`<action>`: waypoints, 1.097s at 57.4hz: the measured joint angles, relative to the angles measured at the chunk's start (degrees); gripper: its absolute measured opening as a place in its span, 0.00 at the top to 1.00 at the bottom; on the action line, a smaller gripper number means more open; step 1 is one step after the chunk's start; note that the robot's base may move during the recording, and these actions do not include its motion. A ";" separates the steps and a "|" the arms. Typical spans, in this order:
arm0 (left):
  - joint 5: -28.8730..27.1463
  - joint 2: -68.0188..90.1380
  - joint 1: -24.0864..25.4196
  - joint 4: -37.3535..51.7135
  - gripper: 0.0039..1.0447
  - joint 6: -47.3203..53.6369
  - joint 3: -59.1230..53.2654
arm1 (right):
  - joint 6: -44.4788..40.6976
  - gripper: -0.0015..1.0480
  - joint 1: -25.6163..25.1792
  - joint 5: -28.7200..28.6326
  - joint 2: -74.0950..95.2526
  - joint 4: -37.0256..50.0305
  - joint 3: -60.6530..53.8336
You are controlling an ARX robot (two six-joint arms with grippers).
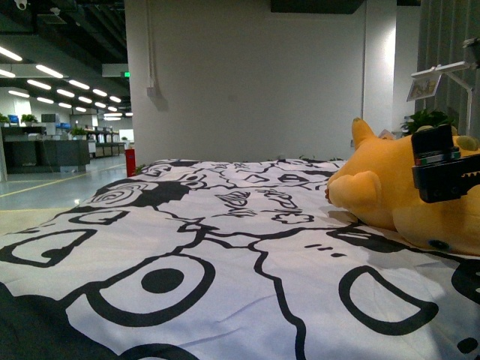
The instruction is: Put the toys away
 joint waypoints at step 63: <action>0.02 0.00 0.00 0.00 0.06 0.00 0.00 | 6.51 0.46 -1.73 -1.29 8.11 -38.27 20.50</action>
